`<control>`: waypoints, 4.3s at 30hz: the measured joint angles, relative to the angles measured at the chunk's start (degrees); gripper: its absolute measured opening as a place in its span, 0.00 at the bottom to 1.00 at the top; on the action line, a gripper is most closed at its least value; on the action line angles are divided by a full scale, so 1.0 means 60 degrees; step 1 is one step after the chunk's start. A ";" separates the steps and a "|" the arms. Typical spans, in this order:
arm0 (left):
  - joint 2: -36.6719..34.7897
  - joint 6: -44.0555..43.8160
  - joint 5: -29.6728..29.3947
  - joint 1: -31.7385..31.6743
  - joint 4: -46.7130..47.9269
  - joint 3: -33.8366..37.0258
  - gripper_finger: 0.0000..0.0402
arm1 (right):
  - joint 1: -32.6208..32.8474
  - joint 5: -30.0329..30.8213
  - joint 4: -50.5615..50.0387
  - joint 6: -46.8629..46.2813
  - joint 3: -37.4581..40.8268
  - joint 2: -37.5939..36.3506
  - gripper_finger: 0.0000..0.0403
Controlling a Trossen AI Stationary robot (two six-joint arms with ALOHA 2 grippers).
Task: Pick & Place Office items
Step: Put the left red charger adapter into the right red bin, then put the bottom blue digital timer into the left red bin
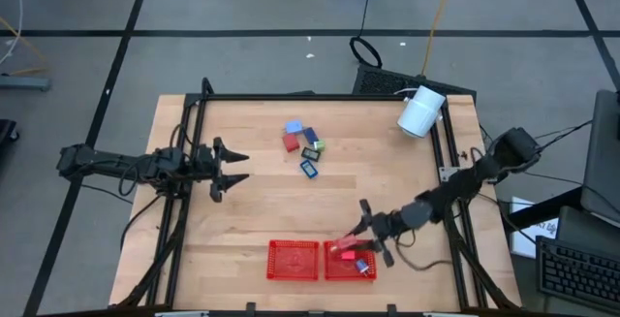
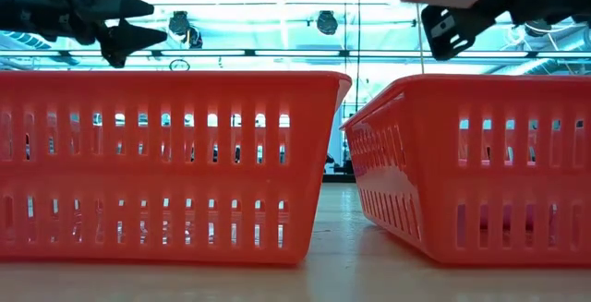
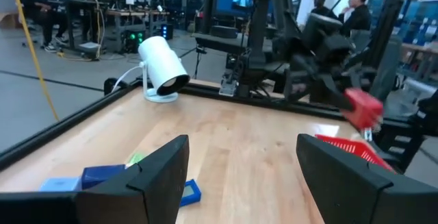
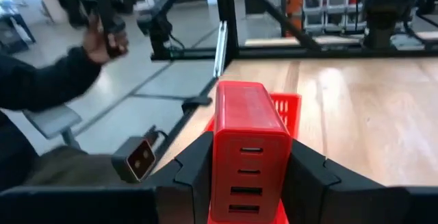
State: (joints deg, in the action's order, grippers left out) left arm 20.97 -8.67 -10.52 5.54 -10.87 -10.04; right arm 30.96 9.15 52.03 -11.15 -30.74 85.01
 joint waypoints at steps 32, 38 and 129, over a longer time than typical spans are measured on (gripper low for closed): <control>0.0000 -0.0586 -0.0004 0.0000 -0.0015 0.0000 0.67 | 0.1091 0.0554 0.0077 -0.1373 -0.0930 0.2771 0.30; 0.0003 -0.0586 -0.0004 0.0000 -0.0015 0.0000 0.67 | 0.0896 -0.0066 0.0073 -0.1574 -0.1192 0.3095 0.30; 0.0113 -0.0288 -0.0018 0.0000 -0.0597 -0.0015 0.67 | -0.0171 0.0762 -0.4193 0.0566 0.1028 -0.4367 0.42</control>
State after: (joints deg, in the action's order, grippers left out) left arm 21.65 -10.40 -10.63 5.54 -14.45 -10.13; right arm 29.94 13.72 26.87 -7.76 -24.57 58.81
